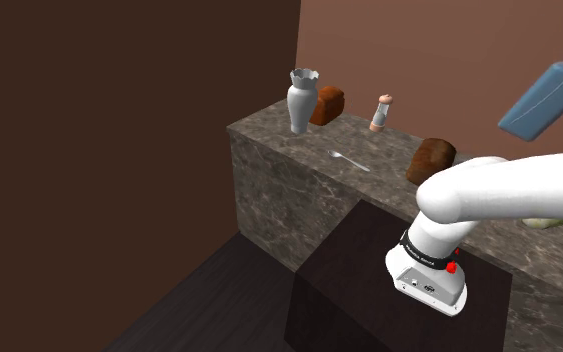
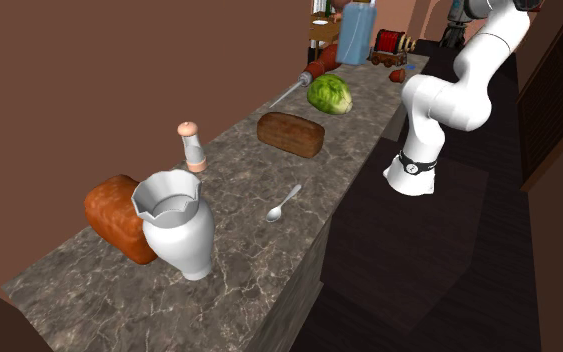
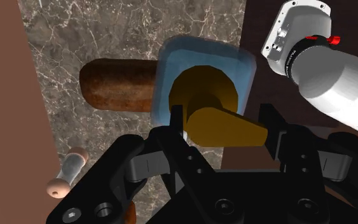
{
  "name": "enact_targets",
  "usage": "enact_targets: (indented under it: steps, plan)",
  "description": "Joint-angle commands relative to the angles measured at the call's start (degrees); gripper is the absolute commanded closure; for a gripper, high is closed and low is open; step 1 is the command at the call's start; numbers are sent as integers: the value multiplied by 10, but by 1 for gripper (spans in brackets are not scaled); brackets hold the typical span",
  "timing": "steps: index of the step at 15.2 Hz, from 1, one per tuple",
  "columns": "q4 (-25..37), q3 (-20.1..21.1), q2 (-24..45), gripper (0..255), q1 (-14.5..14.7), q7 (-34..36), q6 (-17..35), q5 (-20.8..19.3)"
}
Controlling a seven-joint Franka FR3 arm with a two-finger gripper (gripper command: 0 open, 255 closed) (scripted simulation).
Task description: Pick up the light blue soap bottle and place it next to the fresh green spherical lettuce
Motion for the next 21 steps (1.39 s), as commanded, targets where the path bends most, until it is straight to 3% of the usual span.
enact_targets:
  steps: [1,12,17,21]
  plan:
    - [10,-10,-13,255,-5,-28,-13,-21]
    - [124,-78,-39,255,-8,-204,-81,-144]
    - [208,-125,-31,255,10,-304,-103,-208]
    - [297,-177,-13,255,41,-396,-115,-262]
